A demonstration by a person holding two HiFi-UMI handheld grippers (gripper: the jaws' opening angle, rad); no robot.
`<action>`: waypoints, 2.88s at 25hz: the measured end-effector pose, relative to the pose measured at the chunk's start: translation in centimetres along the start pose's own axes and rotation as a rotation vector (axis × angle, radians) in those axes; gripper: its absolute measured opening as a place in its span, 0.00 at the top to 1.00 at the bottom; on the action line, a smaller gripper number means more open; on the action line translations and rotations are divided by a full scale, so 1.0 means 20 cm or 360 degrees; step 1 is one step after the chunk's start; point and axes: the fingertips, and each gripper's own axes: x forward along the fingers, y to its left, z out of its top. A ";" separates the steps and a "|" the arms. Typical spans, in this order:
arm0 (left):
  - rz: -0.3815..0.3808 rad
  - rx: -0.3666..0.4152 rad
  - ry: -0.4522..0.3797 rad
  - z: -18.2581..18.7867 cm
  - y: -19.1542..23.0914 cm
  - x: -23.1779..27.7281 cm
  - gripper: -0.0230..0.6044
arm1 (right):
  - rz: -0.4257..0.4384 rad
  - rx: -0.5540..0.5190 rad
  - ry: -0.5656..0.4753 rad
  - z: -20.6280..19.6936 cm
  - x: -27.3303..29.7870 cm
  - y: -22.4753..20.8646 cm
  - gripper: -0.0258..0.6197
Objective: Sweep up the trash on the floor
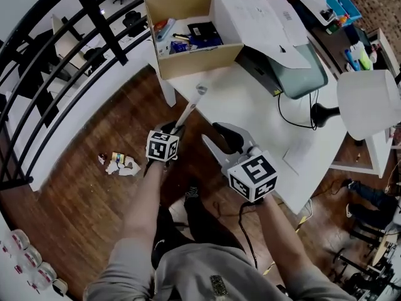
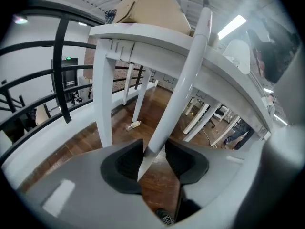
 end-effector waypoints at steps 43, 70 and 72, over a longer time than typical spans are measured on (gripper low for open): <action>0.0340 -0.0045 -0.1032 0.06 0.27 -3.09 0.96 | 0.0894 -0.0441 -0.0327 0.76 0.48 2.36 0.96; 0.0360 0.0047 -0.1090 0.15 0.34 -3.19 0.95 | 0.0827 -0.0412 -0.0364 0.83 0.55 2.38 0.96; 0.0367 0.0047 -0.1093 0.15 0.35 -3.20 0.95 | 0.0828 -0.0412 -0.0364 0.84 0.56 2.39 0.96</action>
